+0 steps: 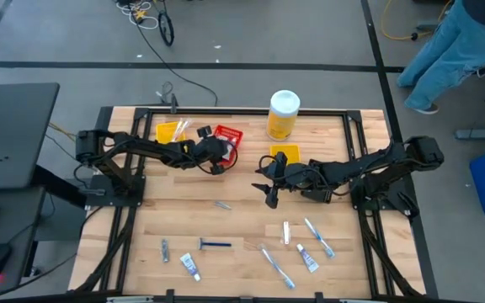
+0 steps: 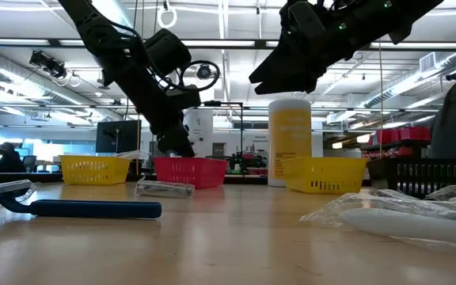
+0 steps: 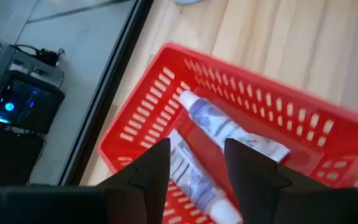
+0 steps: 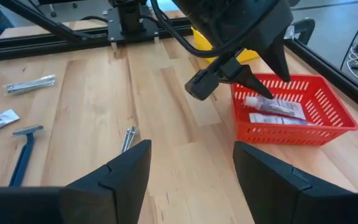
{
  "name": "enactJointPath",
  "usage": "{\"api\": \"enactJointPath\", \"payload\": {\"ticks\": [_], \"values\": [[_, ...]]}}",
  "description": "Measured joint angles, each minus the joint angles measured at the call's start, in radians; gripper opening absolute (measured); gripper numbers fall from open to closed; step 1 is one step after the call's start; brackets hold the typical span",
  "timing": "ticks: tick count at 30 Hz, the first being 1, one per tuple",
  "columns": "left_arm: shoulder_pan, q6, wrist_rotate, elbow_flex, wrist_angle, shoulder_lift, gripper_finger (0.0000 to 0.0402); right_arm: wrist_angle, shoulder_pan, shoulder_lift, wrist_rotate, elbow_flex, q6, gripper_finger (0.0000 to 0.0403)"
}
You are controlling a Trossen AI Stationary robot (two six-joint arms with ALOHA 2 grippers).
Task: Pick & Place Travel size toiletries
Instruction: Put the blue razor into the yellow basket
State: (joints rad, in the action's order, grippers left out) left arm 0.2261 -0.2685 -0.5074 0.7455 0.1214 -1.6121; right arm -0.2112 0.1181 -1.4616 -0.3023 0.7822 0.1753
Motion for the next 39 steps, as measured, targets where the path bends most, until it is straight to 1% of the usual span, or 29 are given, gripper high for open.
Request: {"api": "enactJointPath", "payload": {"ticks": [4,7,11,13,19,24,26,30,33,39], "values": [[-0.033,0.0,-0.02,0.002,-0.009,0.025,0.017,0.005,0.0,0.0,0.0,0.0,0.0,0.0243],[-0.062,0.044,-0.018,0.018,-0.046,0.063,0.0171,0.01,0.0,0.0,0.02,0.0,0.004,0.0242],[-0.12,0.116,0.015,0.043,-0.086,0.143,0.0171,0.041,0.0,0.0,0.072,0.0,0.026,0.0235],[-0.152,0.152,0.032,0.043,-0.091,0.187,0.0171,0.057,0.001,0.0,0.079,0.0,0.025,0.0234],[-0.267,0.302,0.138,0.035,-0.126,0.299,0.0171,0.081,0.012,0.0,0.079,0.0,0.007,0.0251],[-0.388,0.325,0.193,0.034,-0.136,0.361,0.0171,0.055,0.026,0.0,0.084,0.0,-0.034,0.0263],[-0.434,0.338,0.197,0.034,-0.13,0.388,0.0171,0.034,0.03,0.0,0.127,0.0,-0.035,0.0262],[-0.518,0.362,0.213,0.034,-0.13,0.445,0.017,-0.03,0.042,0.0,0.267,0.0,-0.034,0.0247],[-0.57,0.369,0.213,0.034,-0.13,0.471,0.0158,-0.062,0.055,0.0,0.333,0.0,-0.034,0.0229],[-0.621,0.388,0.211,0.034,-0.132,0.473,0.0113,-0.061,0.09,0.0,0.339,0.0,-0.034,0.0184]]}}
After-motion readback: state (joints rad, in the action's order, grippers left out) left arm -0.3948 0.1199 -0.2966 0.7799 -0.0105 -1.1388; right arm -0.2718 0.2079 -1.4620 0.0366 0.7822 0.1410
